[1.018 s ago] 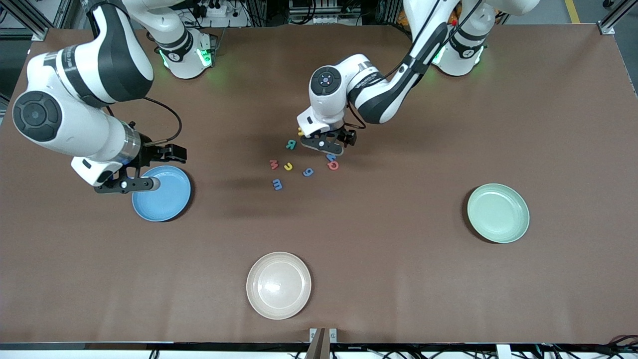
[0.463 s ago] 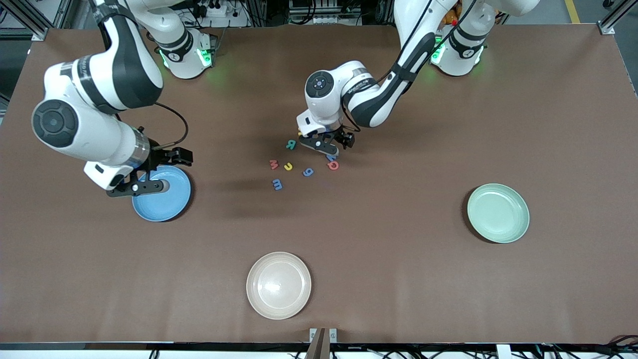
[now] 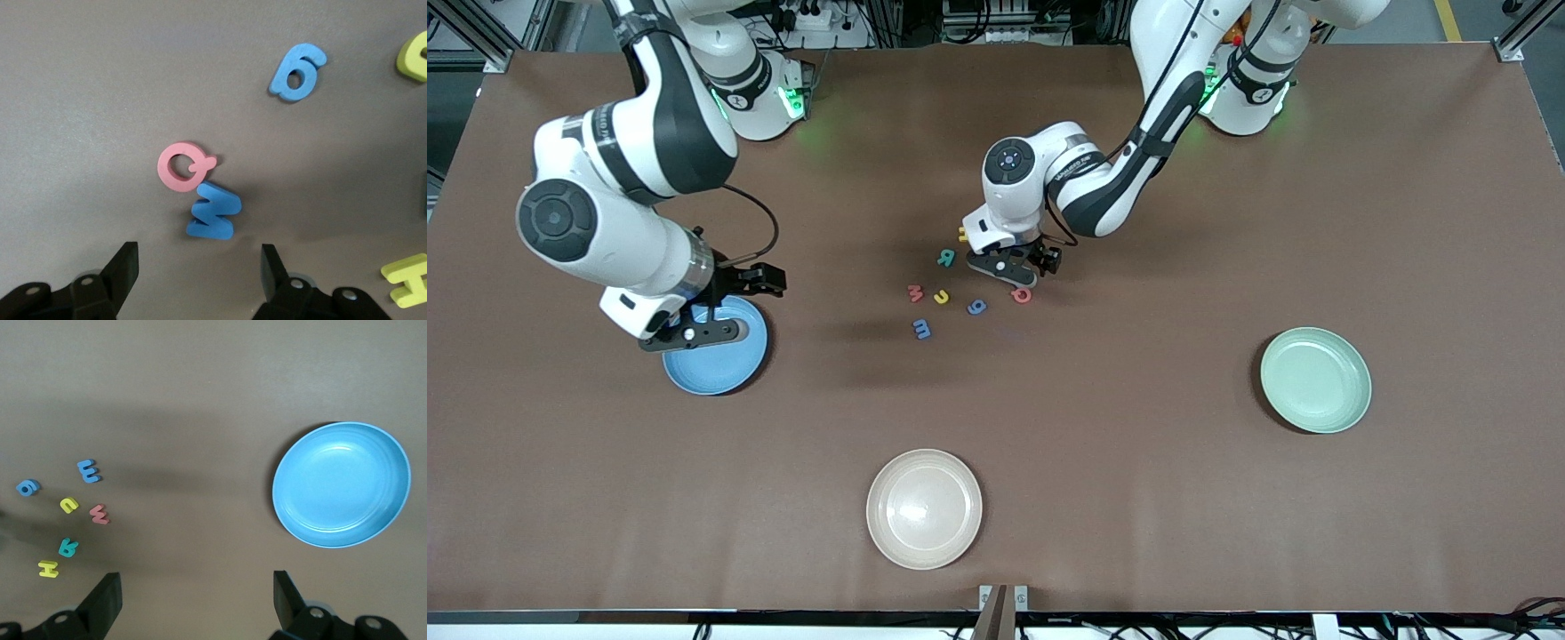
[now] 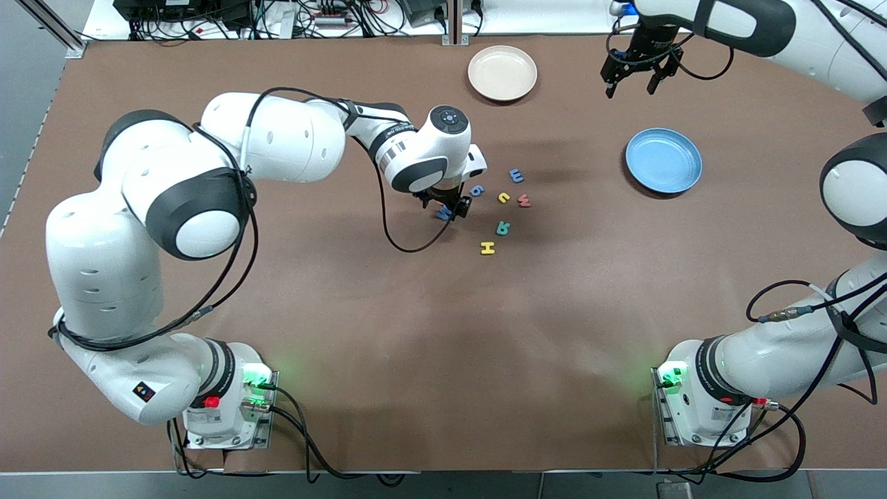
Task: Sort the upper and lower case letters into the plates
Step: 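Lower the left gripper and grasp the blue W letter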
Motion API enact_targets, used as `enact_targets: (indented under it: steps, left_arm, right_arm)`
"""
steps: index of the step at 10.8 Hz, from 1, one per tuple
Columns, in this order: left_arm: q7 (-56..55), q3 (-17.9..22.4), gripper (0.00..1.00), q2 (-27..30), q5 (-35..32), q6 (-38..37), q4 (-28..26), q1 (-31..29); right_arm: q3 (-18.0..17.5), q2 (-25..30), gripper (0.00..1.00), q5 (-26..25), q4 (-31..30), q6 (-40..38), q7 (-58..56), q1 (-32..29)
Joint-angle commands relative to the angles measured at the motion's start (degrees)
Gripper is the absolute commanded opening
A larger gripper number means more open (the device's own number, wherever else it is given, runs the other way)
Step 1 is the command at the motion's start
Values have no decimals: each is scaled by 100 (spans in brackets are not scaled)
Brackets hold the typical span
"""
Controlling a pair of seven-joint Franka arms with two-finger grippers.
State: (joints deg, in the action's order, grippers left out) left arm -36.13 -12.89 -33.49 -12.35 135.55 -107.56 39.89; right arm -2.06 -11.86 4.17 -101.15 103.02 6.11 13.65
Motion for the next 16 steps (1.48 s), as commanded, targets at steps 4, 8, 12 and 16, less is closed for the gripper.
enact_targets:
  steps: [4, 8, 12, 16]
  left_arm:
    - [-201, 154, 81, -123, -65, 638, -256, 54]
    - [-219, 172, 78, -175, 102, 832, -239, 80]
    - [-219, 173, 71, -254, 110, 973, -221, 124]
    - [-210, 217, 40, -255, 181, 982, -221, 133]
  right_arm:
    - [-172, -1, 100, -39, -502, 579, -31, 24]
    - [-189, -62, 100, -30, -520, 623, 31, 32]
    - [-189, -36, 100, -30, -511, 579, 22, 6]
    - [-189, -27, 100, -39, -511, 561, -57, -38]
